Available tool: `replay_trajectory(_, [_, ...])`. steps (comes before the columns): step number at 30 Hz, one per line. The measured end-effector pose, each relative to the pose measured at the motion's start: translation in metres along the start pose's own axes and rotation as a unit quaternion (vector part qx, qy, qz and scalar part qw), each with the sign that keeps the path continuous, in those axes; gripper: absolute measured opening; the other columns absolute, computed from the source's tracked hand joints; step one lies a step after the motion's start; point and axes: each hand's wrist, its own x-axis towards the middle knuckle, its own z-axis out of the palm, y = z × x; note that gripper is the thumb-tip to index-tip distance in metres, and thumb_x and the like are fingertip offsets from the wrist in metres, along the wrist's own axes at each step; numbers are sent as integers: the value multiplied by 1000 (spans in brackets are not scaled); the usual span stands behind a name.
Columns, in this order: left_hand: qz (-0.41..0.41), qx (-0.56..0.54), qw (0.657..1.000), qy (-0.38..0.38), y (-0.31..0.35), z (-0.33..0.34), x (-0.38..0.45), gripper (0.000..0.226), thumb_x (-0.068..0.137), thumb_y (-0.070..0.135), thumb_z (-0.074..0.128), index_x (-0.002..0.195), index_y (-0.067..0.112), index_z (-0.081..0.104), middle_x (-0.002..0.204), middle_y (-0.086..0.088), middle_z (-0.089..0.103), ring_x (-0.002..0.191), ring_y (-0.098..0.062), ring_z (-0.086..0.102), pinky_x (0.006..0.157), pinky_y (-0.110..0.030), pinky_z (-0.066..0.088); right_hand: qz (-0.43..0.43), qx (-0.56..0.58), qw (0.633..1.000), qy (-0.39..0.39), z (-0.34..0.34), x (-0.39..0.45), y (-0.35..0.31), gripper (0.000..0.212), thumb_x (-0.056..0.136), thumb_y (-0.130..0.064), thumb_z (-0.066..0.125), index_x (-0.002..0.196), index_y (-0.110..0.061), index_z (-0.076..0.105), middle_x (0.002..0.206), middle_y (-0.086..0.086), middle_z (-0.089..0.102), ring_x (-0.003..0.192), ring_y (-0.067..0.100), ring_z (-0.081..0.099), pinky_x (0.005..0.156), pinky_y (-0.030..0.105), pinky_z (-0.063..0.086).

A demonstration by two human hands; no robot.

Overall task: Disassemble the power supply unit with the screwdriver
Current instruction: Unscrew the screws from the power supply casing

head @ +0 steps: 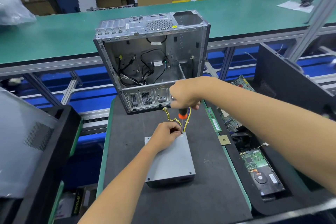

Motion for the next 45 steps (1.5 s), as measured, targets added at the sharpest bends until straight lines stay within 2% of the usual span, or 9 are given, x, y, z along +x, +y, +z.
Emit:
replay_trajectory(7, [5,5,1000,-3,0,-1,1,15,83,2,65,73,12,67,64,20,60,61,5,49,63,-6,36,-124,-41,991,10,-2,-2,7,17,78,-17,75,95,-18,74,95,-3,70,86,16,62,73,31,53])
replay_trajectory(13, [11,5,1000,-8,1,-2,0,15,84,2,66,74,13,67,69,16,62,62,7,50,65,-8,38,-26,81,994,64,12,-9,7,57,87,-64,50,67,-12,60,49,0,63,44,18,66,60,34,55])
replay_trajectory(16, [8,6,1000,-11,1,-2,1,15,84,2,65,74,13,68,69,17,61,63,7,50,65,-6,37,40,73,992,96,12,-8,8,56,99,-50,37,60,-11,51,37,0,56,35,17,59,51,29,50])
replay_trajectory(20, [1,9,1000,-9,1,-2,1,16,84,2,65,74,15,68,65,20,60,62,8,50,64,-6,36,-41,76,995,55,4,-10,8,10,87,-16,58,86,-7,61,75,2,71,73,21,63,71,33,53])
replay_trajectory(23, [6,13,1000,-13,1,-3,0,15,83,1,65,74,13,67,67,19,60,63,8,50,64,-7,37,-100,135,984,57,5,-14,1,25,76,-9,68,99,-10,58,90,-2,62,83,21,57,70,33,49])
replay_trajectory(28, [-10,21,1000,-15,2,-2,1,18,85,5,65,75,20,67,77,12,65,68,6,52,68,-7,39,9,-157,985,74,11,-14,-1,17,98,-16,44,113,-10,51,94,11,49,82,29,46,67,40,44])
replay_trajectory(35, [0,23,1000,-14,3,-3,0,11,84,2,64,77,10,68,76,8,65,65,8,51,66,-5,36,-111,168,977,77,7,-20,13,27,75,-6,70,96,-13,55,91,1,62,77,16,56,60,23,45])
replay_trajectory(39, [-5,16,1000,-16,3,-3,1,12,85,3,65,77,12,68,80,4,67,67,5,51,67,-6,37,2,86,989,118,14,-14,9,42,92,-54,50,79,-14,52,72,1,58,67,22,58,57,33,43])
replay_trajectory(45, [0,13,1000,-15,1,-2,1,16,84,2,64,73,14,66,75,8,66,65,4,50,65,-8,37,-91,137,983,76,11,-13,10,26,81,-13,64,103,-17,51,84,-4,59,76,15,53,67,35,47])
